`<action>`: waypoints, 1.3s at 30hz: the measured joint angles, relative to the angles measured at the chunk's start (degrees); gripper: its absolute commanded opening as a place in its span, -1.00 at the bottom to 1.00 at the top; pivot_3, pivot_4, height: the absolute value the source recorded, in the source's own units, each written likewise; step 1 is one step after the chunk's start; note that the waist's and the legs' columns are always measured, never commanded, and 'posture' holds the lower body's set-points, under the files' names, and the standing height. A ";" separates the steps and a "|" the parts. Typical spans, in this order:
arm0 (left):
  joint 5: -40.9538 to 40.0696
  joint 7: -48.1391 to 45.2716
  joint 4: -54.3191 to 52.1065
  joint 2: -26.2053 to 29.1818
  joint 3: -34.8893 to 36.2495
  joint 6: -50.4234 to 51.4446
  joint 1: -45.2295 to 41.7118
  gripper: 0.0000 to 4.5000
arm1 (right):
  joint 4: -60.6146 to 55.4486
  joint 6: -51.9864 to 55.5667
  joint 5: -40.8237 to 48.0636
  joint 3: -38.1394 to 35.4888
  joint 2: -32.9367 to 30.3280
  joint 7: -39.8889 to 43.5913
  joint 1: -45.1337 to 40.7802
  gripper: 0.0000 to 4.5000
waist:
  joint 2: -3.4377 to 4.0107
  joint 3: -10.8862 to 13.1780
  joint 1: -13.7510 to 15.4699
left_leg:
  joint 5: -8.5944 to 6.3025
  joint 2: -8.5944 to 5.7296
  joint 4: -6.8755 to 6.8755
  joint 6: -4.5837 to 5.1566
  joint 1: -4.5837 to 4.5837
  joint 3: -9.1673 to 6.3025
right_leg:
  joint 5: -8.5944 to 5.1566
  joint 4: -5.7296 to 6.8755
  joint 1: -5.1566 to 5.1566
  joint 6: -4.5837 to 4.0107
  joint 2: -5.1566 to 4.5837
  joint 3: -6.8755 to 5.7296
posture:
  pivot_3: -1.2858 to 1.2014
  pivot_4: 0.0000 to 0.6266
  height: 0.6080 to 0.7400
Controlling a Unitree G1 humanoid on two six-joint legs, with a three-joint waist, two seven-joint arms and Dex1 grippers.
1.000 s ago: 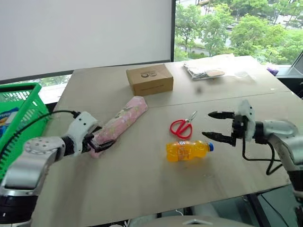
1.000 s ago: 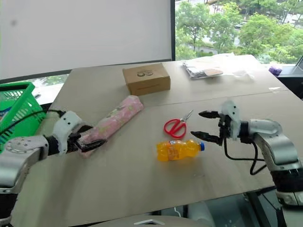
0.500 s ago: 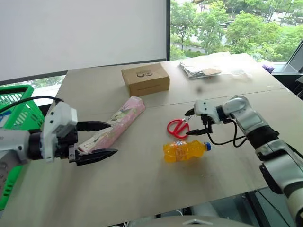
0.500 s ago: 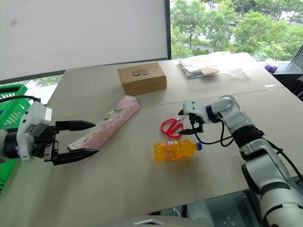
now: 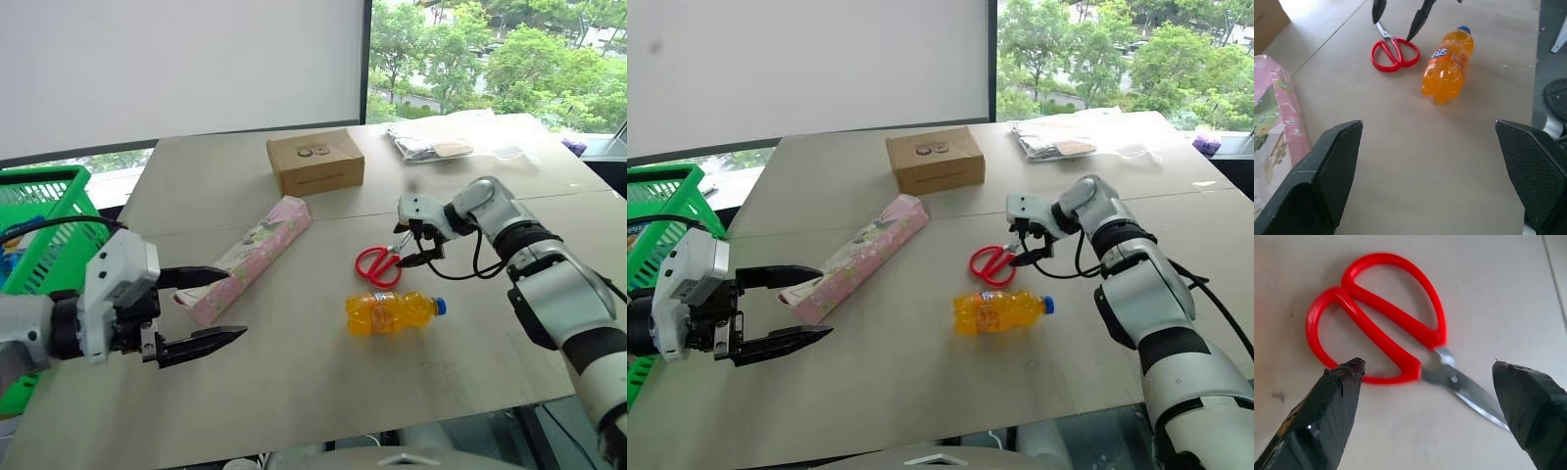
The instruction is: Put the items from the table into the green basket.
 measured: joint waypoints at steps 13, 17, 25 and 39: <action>0.65 6.93 1.45 -1.29 -2.99 -0.49 -2.69 0.99 | 4.54 -2.72 -7.39 0.18 3.66 -9.12 -0.75 1.00 | 0.01 0.00 0.04 | 0.05 -0.05 -0.03 -0.08 -0.08 -0.07 | 0.02 0.07 -0.08 0.00 0.03 0.03 | 0.25 -1.00 1.00; 0.62 8.59 1.13 -2.28 -2.94 -0.62 -2.54 0.99 | 4.93 -2.42 -8.82 -0.08 4.53 -9.15 -0.74 1.00 | -0.02 -0.03 0.29 | 0.05 -0.07 -0.05 -0.08 -0.07 -0.10 | 0.03 0.08 -0.07 0.01 0.02 0.02 | 0.29 -1.00 1.00; 0.01 10.20 -2.31 -4.88 0.54 -0.41 3.46 0.99 | 5.53 4.01 -9.98 -0.70 4.73 -2.66 -0.09 1.00 | -0.09 -0.08 2.88 | 0.05 -0.12 -0.04 -0.09 -0.05 -0.27 | -0.01 0.06 0.02 -0.03 -0.01 -0.13 | 0.32 -1.00 1.00; 0.11 11.51 -3.12 -5.45 1.33 -1.10 4.66 1.00 | 4.34 15.08 -11.26 -1.79 4.54 2.31 0.25 0.14 | -0.17 -0.41 4.86 | 0.10 -0.15 -0.04 -0.25 -0.01 -0.99 | -0.24 0.01 0.35 -0.32 0.15 -0.90 | 0.30 -1.00 1.00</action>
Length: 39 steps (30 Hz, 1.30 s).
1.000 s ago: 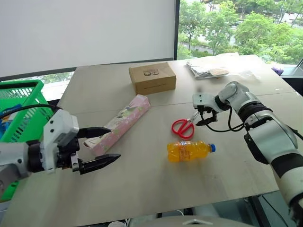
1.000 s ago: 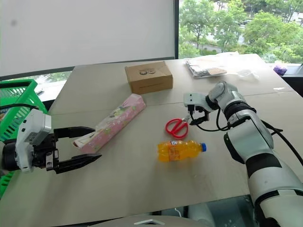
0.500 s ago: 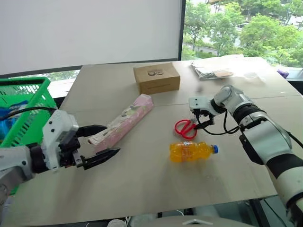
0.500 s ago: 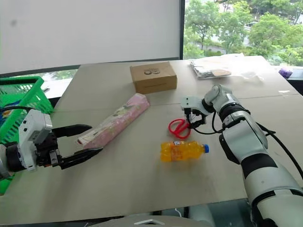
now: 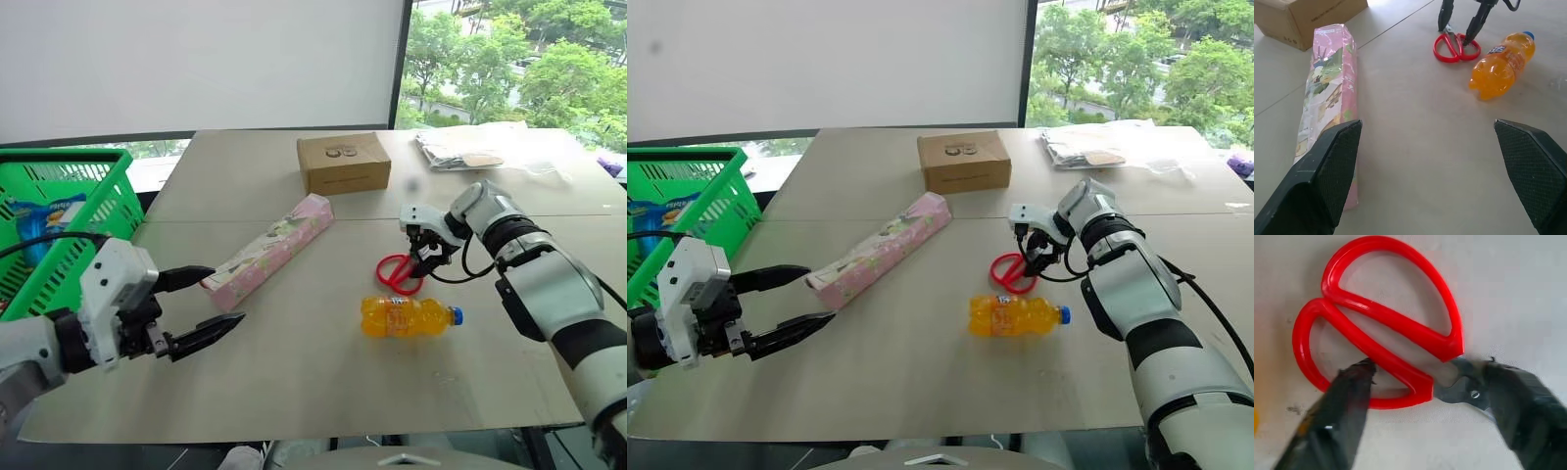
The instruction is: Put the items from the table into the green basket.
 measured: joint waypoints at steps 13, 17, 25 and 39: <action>2.27 -1.02 4.52 2.46 -5.04 -1.80 -5.01 1.00 | -1.10 -5.84 -0.09 -1.36 -0.78 -0.76 2.51 -0.98 | -0.43 -0.78 -0.50 | -0.05 0.11 -0.15 -0.28 0.38 -0.12 | -0.30 0.05 0.29 -0.09 0.00 -0.11 | 0.25 -1.00 1.00; 2.47 -1.36 5.71 2.71 -6.86 -2.16 -6.21 1.00 | -1.03 -7.07 1.18 -2.80 -0.65 -0.73 3.01 -0.98 | -0.33 -0.71 -1.56 | -0.04 0.11 -0.15 -0.29 0.37 -0.12 | -0.29 0.05 0.28 -0.11 -0.04 -0.10 | 0.24 -1.00 1.00; 3.50 -2.44 7.57 4.01 -9.83 -3.25 -9.91 1.00 | -1.27 -14.19 1.02 -2.47 -2.48 0.53 3.03 0.19 | 0.14 -0.41 -2.20 | -0.03 0.08 -0.18 -0.30 0.23 -0.12 | -0.18 0.06 0.15 -0.31 0.00 -0.10 | 0.21 -1.00 1.00; 3.48 -2.51 7.76 4.37 -11.28 -3.31 -11.39 1.00 | -0.11 -16.64 0.41 -1.14 -5.08 5.28 1.58 0.19 | 0.49 -0.13 -2.84 | -0.03 0.05 -0.14 -0.30 0.10 -0.17 | -0.17 0.06 0.07 -0.31 0.00 -0.15 | 0.22 -1.00 1.00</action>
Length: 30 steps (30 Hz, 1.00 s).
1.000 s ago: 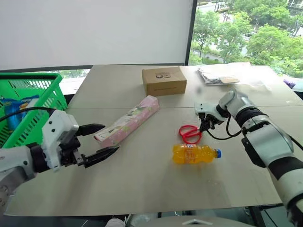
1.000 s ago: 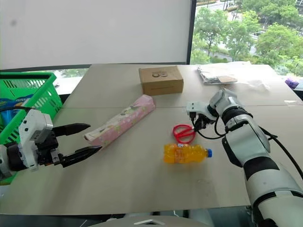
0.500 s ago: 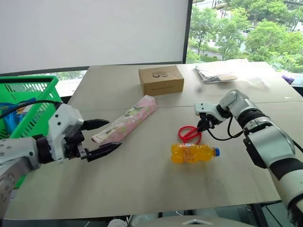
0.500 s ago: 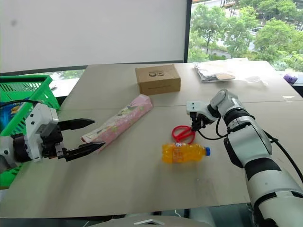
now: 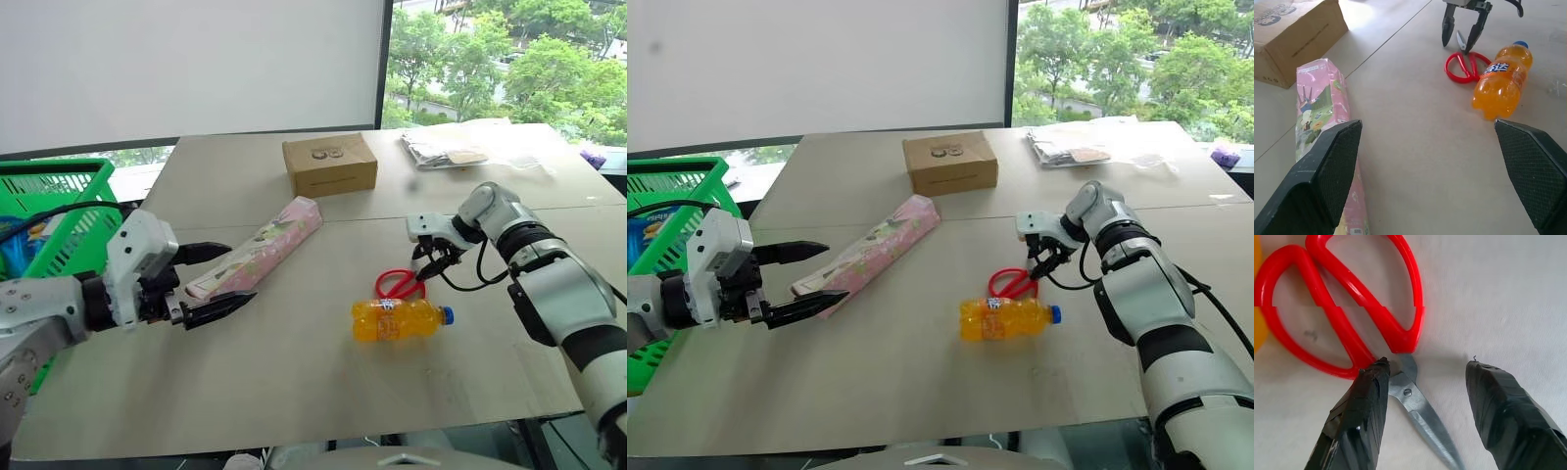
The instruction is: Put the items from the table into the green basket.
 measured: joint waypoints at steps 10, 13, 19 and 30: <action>-0.15 0.42 -0.20 -0.04 -0.01 0.05 -0.13 1.00 | -0.22 -3.35 3.86 -2.66 -0.92 1.74 -1.43 0.19 | 0.10 0.06 -0.49 | 0.00 0.04 -0.01 0.00 -0.01 -0.04 | 0.00 0.02 -0.01 -0.01 0.00 -0.05 | 0.22 -1.00 1.00; -0.15 0.26 -0.17 -0.03 -0.12 0.04 -0.22 1.00 | -0.46 -8.79 0.00 0.70 -3.50 1.01 -1.15 0.19 | 0.10 0.08 -0.36 | 0.00 -0.03 0.02 0.00 -0.05 -0.04 | 0.00 0.01 -0.01 0.00 0.00 -0.06 | 0.22 -1.00 1.00; -0.15 0.02 -0.09 0.02 -1.45 0.04 -1.35 1.00 | -0.40 -12.08 -2.78 3.19 -3.65 -1.75 1.40 0.19 | 0.11 0.08 -0.77 | 0.02 0.03 0.03 -0.03 -0.01 -0.01 | 0.00 0.06 -0.02 -0.02 -0.06 0.01 | 0.20 -1.00 1.00; -3.25 -3.47 -1.55 0.02 -1.56 -0.13 -1.09 1.00 | -0.49 -11.32 -2.04 2.17 -2.78 -3.61 3.64 -0.88 | -0.24 -0.13 -2.26 | 0.02 0.09 0.01 -0.03 0.88 0.12 | -0.16 0.10 0.77 0.21 -0.05 0.15 | 0.20 -1.00 1.00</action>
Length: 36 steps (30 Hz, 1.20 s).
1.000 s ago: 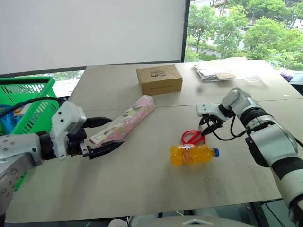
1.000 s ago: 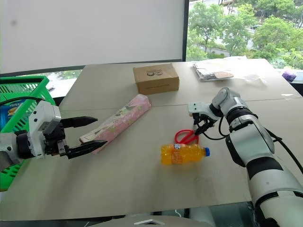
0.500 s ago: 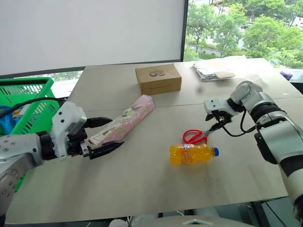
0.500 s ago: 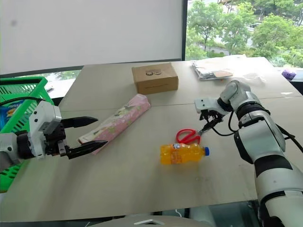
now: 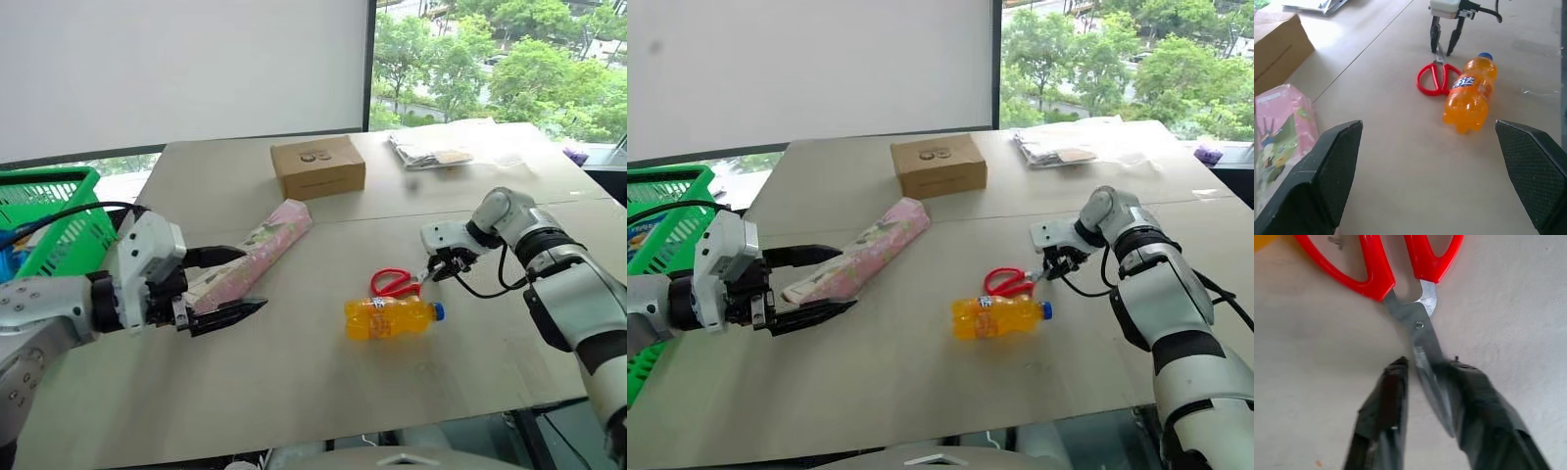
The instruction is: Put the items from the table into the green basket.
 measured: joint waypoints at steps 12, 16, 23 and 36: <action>-0.26 -0.59 0.69 0.11 -0.55 -0.94 -1.15 1.00 | -0.09 3.54 2.85 -3.59 -0.21 0.46 0.80 -1.00 | 0.06 0.11 0.05 | 0.00 0.04 -0.03 0.00 0.19 0.01 | -0.01 0.00 0.16 0.00 0.04 0.04 | 0.19 -1.00 1.00; -0.26 -0.02 2.12 -0.08 -2.35 -1.64 -3.88 1.00 | 0.10 8.35 7.89 -8.79 0.44 1.35 0.89 -1.00 | 0.21 0.28 0.04 | 0.00 0.04 -0.02 0.00 -0.12 0.01 | 0.02 0.03 -0.15 -0.02 0.05 0.06 | 0.17 -1.00 1.00; -0.37 2.35 4.73 -1.40 -4.83 -1.99 -8.94 1.00 | 0.31 19.68 17.54 -21.14 0.60 -12.88 -1.51 -1.00 | 0.26 0.40 0.07 | 0.00 -0.02 -0.04 0.00 -0.43 0.09 | 0.16 0.03 -0.44 -0.23 -0.01 0.14 | 0.15 -1.00 1.00; 0.21 4.55 7.68 -2.95 -8.57 -3.21 -15.12 1.00 | 1.60 34.49 22.14 -30.98 -6.53 -40.03 -1.69 -1.00 | 0.25 0.40 -0.56 | 0.00 -0.07 0.00 0.03 -0.97 0.07 | 0.19 -0.08 -0.85 -0.21 0.09 0.11 | 0.14 -1.00 1.00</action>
